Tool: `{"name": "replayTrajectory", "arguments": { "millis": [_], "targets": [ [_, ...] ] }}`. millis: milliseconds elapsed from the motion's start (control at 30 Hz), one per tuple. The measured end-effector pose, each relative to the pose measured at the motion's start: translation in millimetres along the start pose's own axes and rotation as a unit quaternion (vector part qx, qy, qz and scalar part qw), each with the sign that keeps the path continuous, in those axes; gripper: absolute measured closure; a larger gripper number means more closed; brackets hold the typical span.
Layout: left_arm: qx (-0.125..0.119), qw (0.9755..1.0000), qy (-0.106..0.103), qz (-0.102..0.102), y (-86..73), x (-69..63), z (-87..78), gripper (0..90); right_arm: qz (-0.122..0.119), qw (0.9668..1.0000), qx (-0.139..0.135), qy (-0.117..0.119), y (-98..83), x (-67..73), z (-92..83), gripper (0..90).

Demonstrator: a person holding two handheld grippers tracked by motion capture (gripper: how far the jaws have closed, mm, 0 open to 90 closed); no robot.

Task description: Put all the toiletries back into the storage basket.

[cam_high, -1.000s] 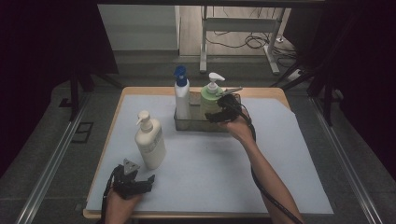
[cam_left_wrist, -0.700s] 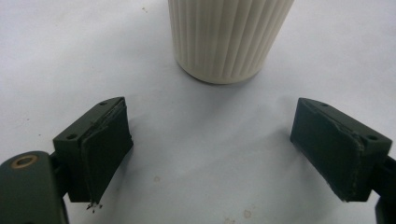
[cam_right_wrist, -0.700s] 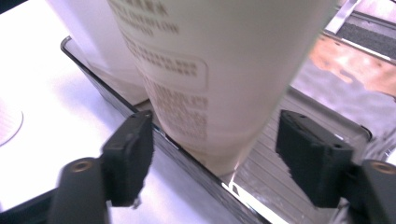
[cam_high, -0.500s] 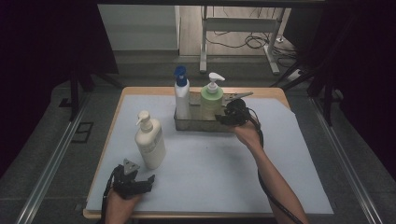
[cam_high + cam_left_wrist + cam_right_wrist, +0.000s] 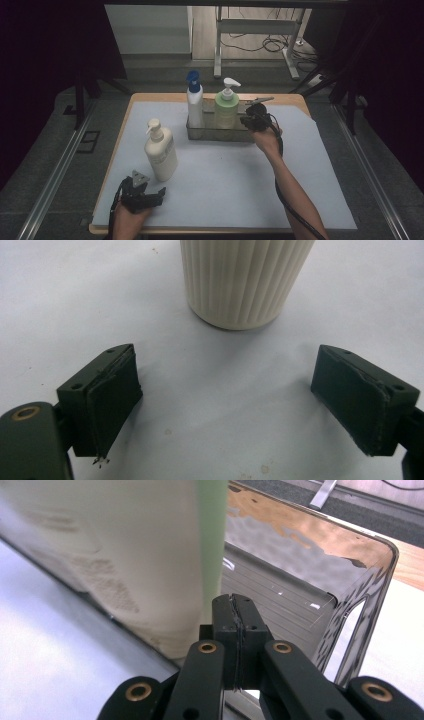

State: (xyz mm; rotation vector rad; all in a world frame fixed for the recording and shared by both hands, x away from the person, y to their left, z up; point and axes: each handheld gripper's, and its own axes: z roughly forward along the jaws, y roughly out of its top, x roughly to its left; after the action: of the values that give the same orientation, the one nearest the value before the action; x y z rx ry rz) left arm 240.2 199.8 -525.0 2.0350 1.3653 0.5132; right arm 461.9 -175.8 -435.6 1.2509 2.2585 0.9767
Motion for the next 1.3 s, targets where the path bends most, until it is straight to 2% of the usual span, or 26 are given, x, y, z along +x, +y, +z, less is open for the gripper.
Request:
{"name": "replayTrajectory", "arguments": {
  "millis": [400, 567, 633, 967, 1300],
  "targets": [
    [0.000, 1.0000, 0.000, 0.000, 0.0, 0.0, 0.0, 11.8, 0.019, 0.9997, 0.011, -0.006, 5.0, -5.4, 18.2, 89.7],
    [0.000, 1.0000, 0.000, 0.000, 0.0, 0.1, 0.0, 11.8, 0.025, 0.9996, 0.010, 0.006, 6.9, -6.1, 23.5, 89.6],
    [0.000, 1.0000, 0.000, 0.000, 0.0, 0.0, 0.0, 11.8, 0.026, 0.9995, 0.012, 0.011, 7.6, -5.2, 25.1, 89.7],
    [0.000, 1.0000, 0.000, 0.000, 0.1, 0.0, 0.0, 11.8, 0.023, 0.9996, 0.016, 0.008, 9.0, 0.0, 27.6, 89.8],
    [0.000, 1.0000, 0.000, 0.000, 0.1, 0.1, 0.0, 11.8, 0.016, 0.9994, 0.019, 0.023, 10.1, 12.4, 34.1, 89.7]
  ]
}}
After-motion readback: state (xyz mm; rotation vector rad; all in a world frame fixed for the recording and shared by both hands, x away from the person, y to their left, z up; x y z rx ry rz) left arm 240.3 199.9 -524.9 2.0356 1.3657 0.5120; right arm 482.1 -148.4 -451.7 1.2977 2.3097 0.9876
